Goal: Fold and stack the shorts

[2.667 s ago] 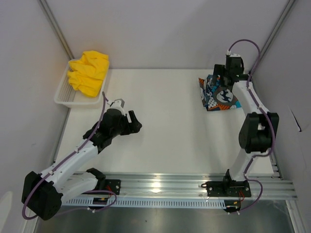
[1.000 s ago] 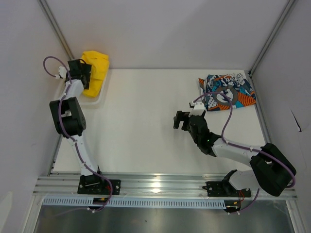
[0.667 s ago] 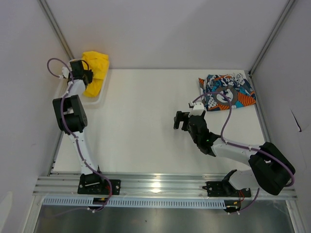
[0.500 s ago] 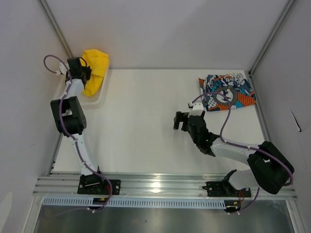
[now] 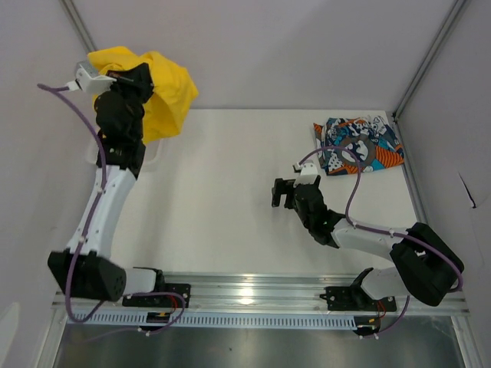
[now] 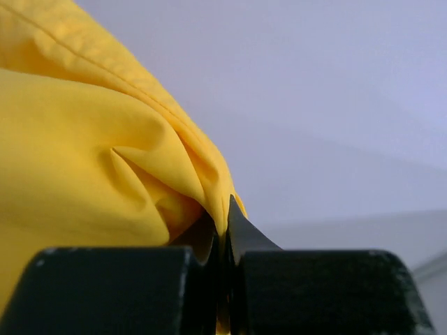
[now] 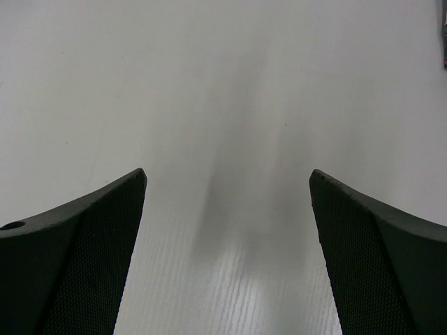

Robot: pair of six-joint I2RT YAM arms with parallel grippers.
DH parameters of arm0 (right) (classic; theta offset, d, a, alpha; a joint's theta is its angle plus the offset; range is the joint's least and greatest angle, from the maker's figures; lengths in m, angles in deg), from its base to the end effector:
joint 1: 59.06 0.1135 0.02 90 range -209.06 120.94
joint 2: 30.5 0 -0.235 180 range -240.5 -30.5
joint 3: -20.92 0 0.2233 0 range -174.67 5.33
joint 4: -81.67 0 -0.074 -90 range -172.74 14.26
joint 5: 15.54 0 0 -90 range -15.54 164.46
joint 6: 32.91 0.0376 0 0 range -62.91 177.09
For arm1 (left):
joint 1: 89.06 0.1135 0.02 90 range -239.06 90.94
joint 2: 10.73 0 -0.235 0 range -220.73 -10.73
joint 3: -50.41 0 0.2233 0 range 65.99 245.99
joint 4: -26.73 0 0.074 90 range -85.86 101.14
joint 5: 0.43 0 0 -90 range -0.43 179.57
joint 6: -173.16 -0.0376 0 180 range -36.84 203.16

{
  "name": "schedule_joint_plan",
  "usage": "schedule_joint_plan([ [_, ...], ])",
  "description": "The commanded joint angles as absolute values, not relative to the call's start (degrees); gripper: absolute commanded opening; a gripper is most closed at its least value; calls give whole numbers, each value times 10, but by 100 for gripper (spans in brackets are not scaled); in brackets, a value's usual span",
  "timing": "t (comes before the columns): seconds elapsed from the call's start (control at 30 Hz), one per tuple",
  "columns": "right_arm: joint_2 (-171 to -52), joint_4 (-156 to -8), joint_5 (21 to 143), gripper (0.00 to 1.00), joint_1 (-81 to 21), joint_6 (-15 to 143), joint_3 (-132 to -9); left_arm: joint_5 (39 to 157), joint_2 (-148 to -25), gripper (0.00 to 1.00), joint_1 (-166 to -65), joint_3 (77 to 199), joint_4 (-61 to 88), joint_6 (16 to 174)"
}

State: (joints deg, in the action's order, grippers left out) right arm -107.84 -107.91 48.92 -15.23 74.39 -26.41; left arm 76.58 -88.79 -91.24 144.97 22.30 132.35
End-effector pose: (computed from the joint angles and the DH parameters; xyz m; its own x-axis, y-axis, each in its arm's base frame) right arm 0.2010 0.1704 0.1934 -0.3396 0.0460 -0.9395 -0.2434 0.9605 0.1350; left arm 0.2938 -0.0027 0.4300 0.2748 -0.7485 -0.6035 0.0388 0.6358 -0.7709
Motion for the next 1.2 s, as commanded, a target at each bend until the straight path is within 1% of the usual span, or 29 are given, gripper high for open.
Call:
schedule_joint_plan([
  [0.0,-1075,-1106,470,100,-149,736,-284,705,-772,0,-974,1413,339,1224],
  [0.07,-1073,-1106,468,99,-148,735,-283,698,-736,0,-1006,1377,336,1226],
  [0.2,-1065,-1109,462,99,-148,737,-278,687,-652,0,-1057,1335,280,1244],
  [0.3,-1058,-1111,455,100,-148,740,-271,688,-622,0,-1092,1300,240,1279],
  [0.4,-1042,-1112,434,99,-148,745,-263,682,-615,0,-1123,1245,180,1315],
  [0.43,-1037,-1111,432,99,-148,745,-262,694,-617,0,-1132,1229,182,1327],
  [0.5,-1030,-1110,431,99,-148,747,-258,702,-627,0,-1145,1149,193,1357],
  [0.57,-1027,-1113,430,100,-148,748,-255,709,-666,1,-1172,1093,211,1378],
  [0.6,-1026,-1114,428,99,-147,746,-254,717,-688,2,-1178,1091,212,1377],
  [0.63,-1027,-1115,430,99,-148,747,-254,727,-735,19,-1189,1094,187,1369],
  [0.67,-1027,-1117,435,100,-149,745,-253,737,-759,30,-1192,1125,175,1356],
  [0.7,-1028,-1123,458,99,-149,739,-253,744,-780,43,-1192,1144,153,1341],
  [0.73,-1028,-1127,470,99,-149,736,-250,734,-814,67,-1196,1164,81,1320],
  [0.77,-1029,-1133,501,100,-149,732,-247,725,-826,79,-1197,1234,43,1312],
  [0.83,-1033,-1153,539,98,-149,720,-243,704,-845,99,-1200,1300,-24,1285],
  [0.87,-1040,-1159,560,98,-149,717,-244,686,-855,99,-1200,1319,-77,1278],
  [0.9,-1046,-1168,608,97,-150,713,-245,680,-856,99,-1200,1348,-95,1270],
  [0.97,-1073,-1175,656,93,-148,716,-257,667,-844,99,-1199,1374,-126,1260],
  [1.0,-1084,-1181,704,91,-146,713,-262,666,-835,99,-1199,1371,-127,1255],
  [1.13,-1133,-1161,733,91,-124,705,-300,674,-772,99,-1199,1334,-118,1256],
  [1.17,-1145,-1157,766,91,-127,720,-309,679,-757,99,-1199,1324,-113,1256],
])
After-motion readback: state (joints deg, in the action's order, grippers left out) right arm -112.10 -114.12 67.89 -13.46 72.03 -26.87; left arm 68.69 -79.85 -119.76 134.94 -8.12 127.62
